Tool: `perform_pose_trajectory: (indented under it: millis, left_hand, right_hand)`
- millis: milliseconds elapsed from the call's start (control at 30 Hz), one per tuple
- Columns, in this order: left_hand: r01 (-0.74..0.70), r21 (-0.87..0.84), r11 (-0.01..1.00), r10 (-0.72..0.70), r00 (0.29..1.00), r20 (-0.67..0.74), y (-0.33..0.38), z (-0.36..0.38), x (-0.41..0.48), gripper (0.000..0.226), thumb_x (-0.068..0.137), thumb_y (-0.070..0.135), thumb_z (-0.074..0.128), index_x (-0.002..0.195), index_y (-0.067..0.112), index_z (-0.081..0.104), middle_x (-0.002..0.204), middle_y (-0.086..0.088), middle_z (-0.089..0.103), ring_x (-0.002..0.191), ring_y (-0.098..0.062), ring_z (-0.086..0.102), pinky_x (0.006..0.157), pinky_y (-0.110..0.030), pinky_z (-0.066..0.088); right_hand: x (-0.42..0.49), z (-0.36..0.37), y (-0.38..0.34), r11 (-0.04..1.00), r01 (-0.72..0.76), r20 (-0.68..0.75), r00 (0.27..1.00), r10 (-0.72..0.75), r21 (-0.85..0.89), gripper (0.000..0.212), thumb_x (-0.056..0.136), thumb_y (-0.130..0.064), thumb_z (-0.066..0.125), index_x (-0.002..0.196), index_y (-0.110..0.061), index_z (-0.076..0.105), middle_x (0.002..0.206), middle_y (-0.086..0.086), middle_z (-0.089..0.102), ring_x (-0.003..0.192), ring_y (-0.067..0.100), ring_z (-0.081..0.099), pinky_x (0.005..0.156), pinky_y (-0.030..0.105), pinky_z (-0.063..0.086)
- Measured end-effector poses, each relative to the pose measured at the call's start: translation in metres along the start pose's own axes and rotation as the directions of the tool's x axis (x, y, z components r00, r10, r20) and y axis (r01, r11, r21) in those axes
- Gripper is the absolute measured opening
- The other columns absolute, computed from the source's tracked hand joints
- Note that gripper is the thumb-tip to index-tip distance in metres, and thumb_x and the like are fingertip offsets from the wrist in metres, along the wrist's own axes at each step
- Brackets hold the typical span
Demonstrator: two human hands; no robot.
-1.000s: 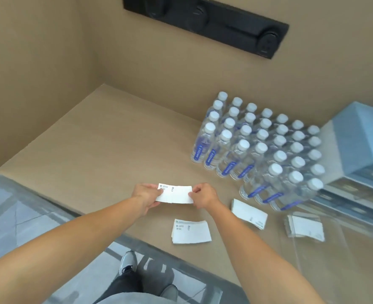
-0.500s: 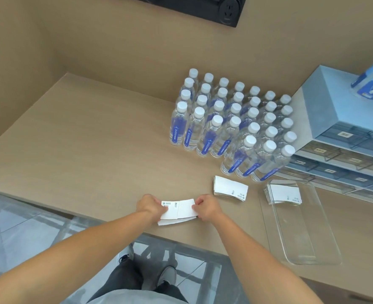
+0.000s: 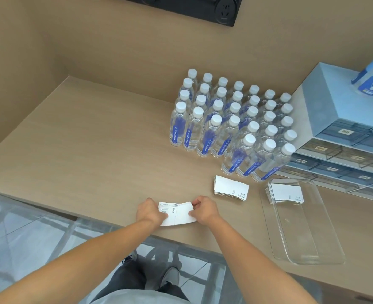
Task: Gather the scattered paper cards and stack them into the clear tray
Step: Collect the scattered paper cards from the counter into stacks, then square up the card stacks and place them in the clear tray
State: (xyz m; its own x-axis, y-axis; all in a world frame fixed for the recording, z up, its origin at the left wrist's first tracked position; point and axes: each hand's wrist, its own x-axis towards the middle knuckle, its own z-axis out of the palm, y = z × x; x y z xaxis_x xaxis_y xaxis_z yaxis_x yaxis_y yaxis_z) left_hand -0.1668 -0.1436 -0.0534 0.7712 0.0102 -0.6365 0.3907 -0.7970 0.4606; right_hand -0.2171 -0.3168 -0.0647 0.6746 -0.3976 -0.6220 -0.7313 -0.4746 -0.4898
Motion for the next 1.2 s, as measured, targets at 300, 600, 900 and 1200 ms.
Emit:
perform_pose_trajectory:
  millis: [300, 600, 900, 1200]
  left_hand:
    - [-0.001, -0.095, 0.995, 0.005, 0.999, 0.05, -0.008, 0.008, 0.001, 0.055, 0.067, 0.012, 0.084, 0.117, 0.013, 0.062, 0.113, -0.003, 0.072, 0.108, -0.019, 0.065, 0.089, -0.028, 0.053]
    - [-0.018, -0.124, 0.992, 0.029, 0.996, 0.085, -0.007, 0.001, 0.002, 0.041, 0.065, 0.011, 0.086, 0.09, 0.022, 0.055, 0.094, 0.0, 0.069, 0.093, -0.019, 0.065, 0.066, -0.023, 0.046]
    - [-0.117, -0.203, 0.972, 0.155, 0.971, 0.181, 0.021, -0.001, 0.005, 0.035, 0.067, 0.005, 0.085, 0.087, 0.015, 0.057, 0.096, -0.01, 0.075, 0.09, -0.027, 0.071, 0.076, -0.032, 0.054]
    - [-0.018, -0.377, 0.926, 0.188, 0.888, 0.419, 0.071, 0.046, -0.024, 0.025, 0.08, -0.001, 0.075, 0.103, -0.003, 0.068, 0.11, -0.02, 0.073, 0.086, -0.027, 0.071, 0.075, -0.034, 0.061]
  right_hand:
    - [-0.009, 0.016, 0.001, 0.997, -0.002, -0.059, 0.998, 0.007, 0.076, 0.04, 0.075, 0.001, 0.063, 0.114, -0.009, 0.063, 0.112, 0.008, 0.069, 0.106, 0.024, 0.064, 0.083, 0.025, 0.049]
    - [-0.01, 0.015, 0.0, 0.985, -0.03, -0.045, 0.998, 0.039, 0.17, 0.029, 0.074, -0.001, 0.064, 0.096, -0.017, 0.055, 0.102, 0.007, 0.067, 0.099, 0.025, 0.065, 0.083, 0.033, 0.052]
    - [-0.019, -0.009, 0.019, 0.965, -0.045, -0.091, 0.993, 0.07, 0.258, 0.026, 0.079, -0.01, 0.068, 0.105, -0.011, 0.067, 0.09, -0.001, 0.065, 0.084, 0.015, 0.06, 0.085, 0.028, 0.051]
    - [-0.048, -0.058, 0.077, 0.841, -0.1, -0.13, 0.972, 0.197, 0.531, 0.025, 0.085, -0.01, 0.066, 0.11, -0.008, 0.07, 0.102, 0.009, 0.072, 0.085, 0.019, 0.066, 0.075, 0.037, 0.059]
